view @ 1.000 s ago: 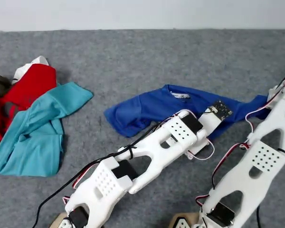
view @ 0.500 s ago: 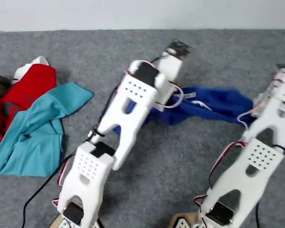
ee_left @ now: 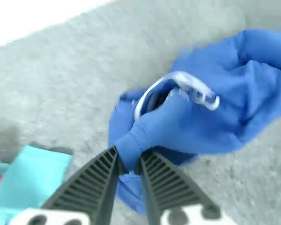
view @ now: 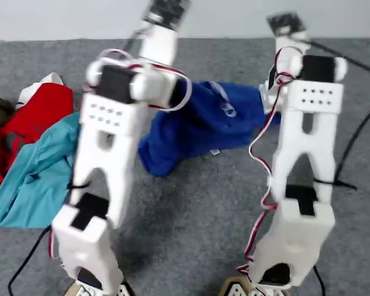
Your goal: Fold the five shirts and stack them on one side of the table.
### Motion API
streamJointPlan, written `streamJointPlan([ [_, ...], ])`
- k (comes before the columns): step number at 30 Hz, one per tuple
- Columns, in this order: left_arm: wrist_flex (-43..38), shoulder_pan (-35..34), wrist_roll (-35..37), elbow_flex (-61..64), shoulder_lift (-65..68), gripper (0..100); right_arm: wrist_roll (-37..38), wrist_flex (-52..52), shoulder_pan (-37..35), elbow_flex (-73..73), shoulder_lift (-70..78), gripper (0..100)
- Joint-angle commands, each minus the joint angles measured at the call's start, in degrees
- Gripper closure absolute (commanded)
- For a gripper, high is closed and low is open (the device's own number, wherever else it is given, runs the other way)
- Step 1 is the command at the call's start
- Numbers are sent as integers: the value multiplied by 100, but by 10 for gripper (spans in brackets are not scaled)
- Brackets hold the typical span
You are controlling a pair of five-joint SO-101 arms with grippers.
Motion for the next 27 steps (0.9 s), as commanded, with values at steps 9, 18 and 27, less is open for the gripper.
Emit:
streamJointPlan([
  [9,-993,-888,-9,-180,-1266,986,-923,-1165,-31,0,-1859,989],
  [18,-1433,-835,-26,-743,-2365,986,-985,-1244,4,0,-3363,989],
  [27,-1433,-870,-44,-620,-2989,986,-993,-1235,778,44,-4277,989],
])
